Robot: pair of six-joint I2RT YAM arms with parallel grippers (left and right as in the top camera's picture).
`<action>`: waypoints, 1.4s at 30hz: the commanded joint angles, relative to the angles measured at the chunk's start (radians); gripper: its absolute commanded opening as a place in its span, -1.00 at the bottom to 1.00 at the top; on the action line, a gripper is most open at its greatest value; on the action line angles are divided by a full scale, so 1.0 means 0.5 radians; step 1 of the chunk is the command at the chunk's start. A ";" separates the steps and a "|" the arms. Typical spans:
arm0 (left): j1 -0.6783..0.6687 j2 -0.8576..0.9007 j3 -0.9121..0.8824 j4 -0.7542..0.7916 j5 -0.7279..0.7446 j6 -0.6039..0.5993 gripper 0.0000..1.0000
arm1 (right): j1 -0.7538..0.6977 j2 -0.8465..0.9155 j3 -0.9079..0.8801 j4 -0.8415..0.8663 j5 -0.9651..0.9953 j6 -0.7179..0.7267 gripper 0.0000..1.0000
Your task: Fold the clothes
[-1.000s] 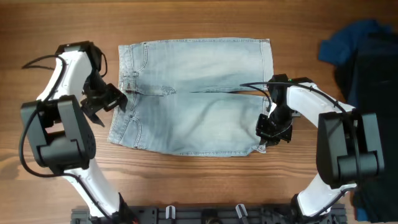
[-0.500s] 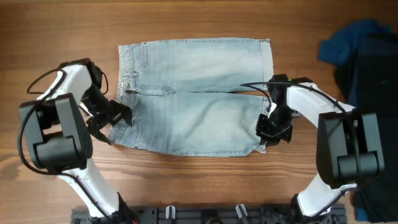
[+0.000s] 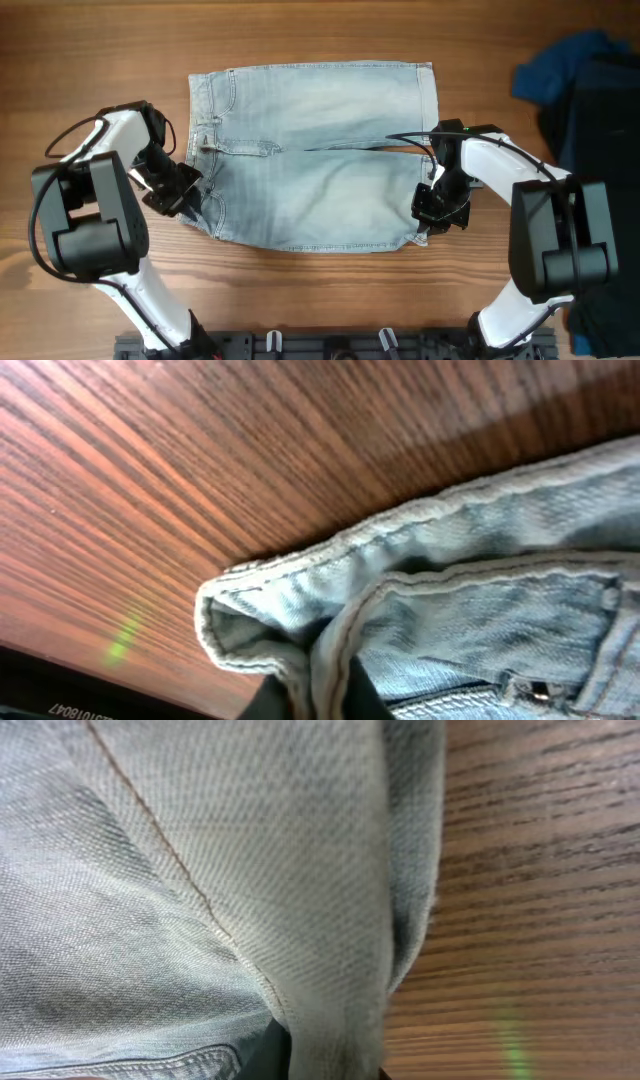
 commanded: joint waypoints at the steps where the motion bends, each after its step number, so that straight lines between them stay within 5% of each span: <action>1: 0.009 0.034 -0.031 0.092 -0.099 -0.024 -0.92 | 0.010 0.094 -0.038 0.034 0.142 -0.027 -0.92; 22: -0.057 -0.321 0.779 -0.194 -0.092 0.141 -0.92 | 0.010 0.034 0.998 -0.699 0.153 -0.268 -0.92; 31: -0.284 -0.330 1.247 0.001 -0.092 0.141 -0.92 | -0.028 0.034 1.351 -0.694 0.153 -0.262 -0.92; 42: -0.304 -0.325 1.280 0.350 -0.314 0.141 -0.92 | -0.240 0.040 1.385 -0.446 -0.057 -0.156 -0.92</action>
